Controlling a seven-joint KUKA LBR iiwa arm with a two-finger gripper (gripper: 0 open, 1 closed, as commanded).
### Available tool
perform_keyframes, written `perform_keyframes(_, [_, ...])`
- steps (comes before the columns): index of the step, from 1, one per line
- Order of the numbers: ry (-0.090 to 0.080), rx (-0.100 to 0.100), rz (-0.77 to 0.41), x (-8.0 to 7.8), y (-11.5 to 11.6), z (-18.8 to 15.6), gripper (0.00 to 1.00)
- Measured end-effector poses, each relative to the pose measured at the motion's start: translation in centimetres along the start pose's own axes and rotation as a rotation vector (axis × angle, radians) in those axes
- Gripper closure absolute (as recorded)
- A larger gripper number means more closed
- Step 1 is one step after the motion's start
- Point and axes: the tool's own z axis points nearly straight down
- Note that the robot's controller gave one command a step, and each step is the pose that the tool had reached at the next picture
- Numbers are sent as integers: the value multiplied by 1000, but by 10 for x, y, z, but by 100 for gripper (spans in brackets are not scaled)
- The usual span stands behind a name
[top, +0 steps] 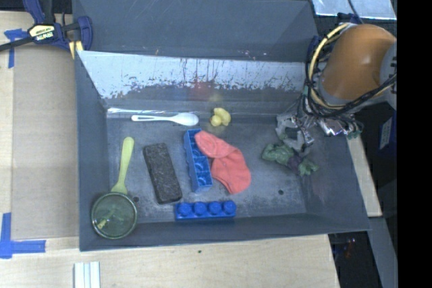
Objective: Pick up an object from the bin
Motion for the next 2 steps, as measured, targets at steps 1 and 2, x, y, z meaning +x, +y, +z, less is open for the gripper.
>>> perform_keyframes(1, [-32,28,-175,24,41,-5,100])
perform_keyframes(2, [0,-2,-39,10,18,-2,100])
